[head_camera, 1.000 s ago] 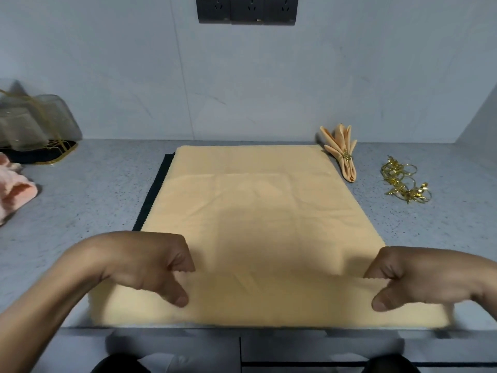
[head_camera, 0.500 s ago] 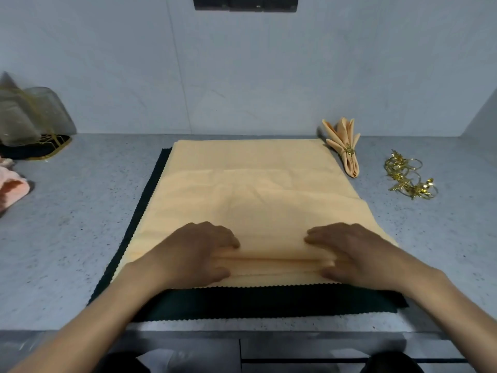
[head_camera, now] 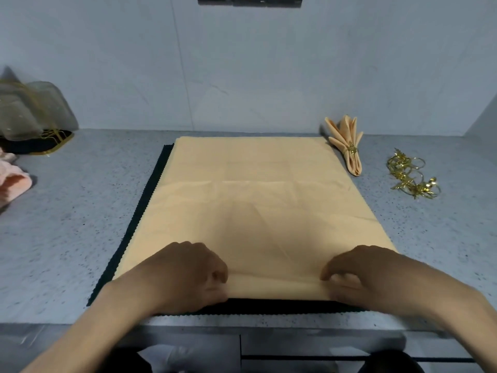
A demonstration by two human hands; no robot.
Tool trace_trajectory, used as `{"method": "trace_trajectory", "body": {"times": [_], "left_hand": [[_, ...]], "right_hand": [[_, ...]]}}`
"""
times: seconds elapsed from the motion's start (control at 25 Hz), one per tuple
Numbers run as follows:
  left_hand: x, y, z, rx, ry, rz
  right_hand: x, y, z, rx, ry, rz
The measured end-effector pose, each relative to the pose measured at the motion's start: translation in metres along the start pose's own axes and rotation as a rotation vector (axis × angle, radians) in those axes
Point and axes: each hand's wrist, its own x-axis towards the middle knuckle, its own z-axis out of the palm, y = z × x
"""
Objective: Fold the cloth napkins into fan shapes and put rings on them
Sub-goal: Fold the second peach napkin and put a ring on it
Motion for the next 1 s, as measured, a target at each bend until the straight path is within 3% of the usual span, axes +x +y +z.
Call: {"method": "trace_trajectory", "body": {"times": [0.08, 0.2, 0.32, 0.4, 0.48, 0.6, 0.8, 1.0], "left_hand": [[0.013, -0.011, -0.005, -0.15, 0.031, -0.043], [0.057, -0.044, -0.006, -0.147, 0.196, -0.123], [0.09, -0.088, -0.01, 0.009, 0.108, -0.206], [0.1, -0.122, -0.014, -0.038, 0.08, -0.304], [0.1, -0.145, -0.019, -0.258, 0.101, -0.365], [0.094, -0.152, -0.021, -0.492, 0.147, -0.322], [0.082, -0.168, -0.008, -0.773, 0.425, -0.377], [0.092, -0.174, 0.0, -0.833, 0.656, -0.525]], "right_hand": [[0.013, 0.004, -0.012, 0.097, 0.004, -0.005], [0.058, 0.034, -0.018, -0.026, 0.21, 0.06], [0.089, 0.062, -0.021, -0.216, 0.107, 0.246], [0.096, 0.075, -0.03, -0.138, 0.068, 0.3], [0.099, 0.087, -0.035, 0.007, 0.095, 0.262], [0.105, 0.103, -0.038, 0.196, 0.222, 0.195], [0.134, 0.118, -0.034, 0.391, 0.515, 0.129], [0.154, 0.128, -0.031, 0.414, 0.594, 0.195]]}}
